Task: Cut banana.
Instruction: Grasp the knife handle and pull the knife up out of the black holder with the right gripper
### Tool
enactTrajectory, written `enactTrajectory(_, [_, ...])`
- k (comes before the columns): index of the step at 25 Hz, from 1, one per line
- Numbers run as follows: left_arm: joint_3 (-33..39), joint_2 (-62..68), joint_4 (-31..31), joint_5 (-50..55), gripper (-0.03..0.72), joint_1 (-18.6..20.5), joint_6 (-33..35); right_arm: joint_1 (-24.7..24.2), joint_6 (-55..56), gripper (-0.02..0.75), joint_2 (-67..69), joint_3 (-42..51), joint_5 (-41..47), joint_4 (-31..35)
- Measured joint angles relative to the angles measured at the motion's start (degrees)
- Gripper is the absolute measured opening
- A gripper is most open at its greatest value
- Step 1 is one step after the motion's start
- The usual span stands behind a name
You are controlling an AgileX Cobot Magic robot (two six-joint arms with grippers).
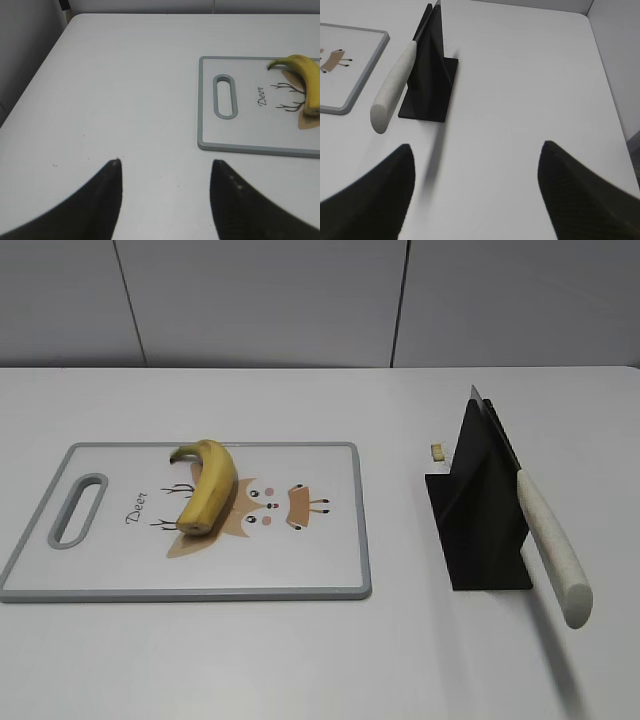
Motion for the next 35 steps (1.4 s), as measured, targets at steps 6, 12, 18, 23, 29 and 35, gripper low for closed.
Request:
enactTrajectory(6, [0.00, 0.00, 0.00, 0.00, 0.535, 0.00, 0.00, 0.00, 0.00, 0.591, 0.00, 0.00, 0.00, 0.00])
enactTrajectory(12, [0.00, 0.00, 0.00, 0.00, 0.535, 0.00, 0.00, 0.00, 0.00, 0.591, 0.00, 0.00, 0.00, 0.00])
enactTrajectory(18, [0.00, 0.00, 0.00, 0.00, 0.535, 0.00, 0.00, 0.00, 0.00, 0.591, 0.00, 0.00, 0.00, 0.00])
enactTrajectory(23, [0.00, 0.00, 0.00, 0.00, 0.535, 0.00, 0.00, 0.00, 0.00, 0.591, 0.00, 0.00, 0.00, 0.00])
enactTrajectory(29, [0.00, 0.00, 0.00, 0.00, 0.535, 0.00, 0.00, 0.00, 0.00, 0.591, 0.00, 0.00, 0.00, 0.39])
enactTrajectory(35, [0.00, 0.00, 0.00, 0.00, 0.535, 0.00, 0.00, 0.00, 0.00, 0.591, 0.00, 0.00, 0.00, 0.98])
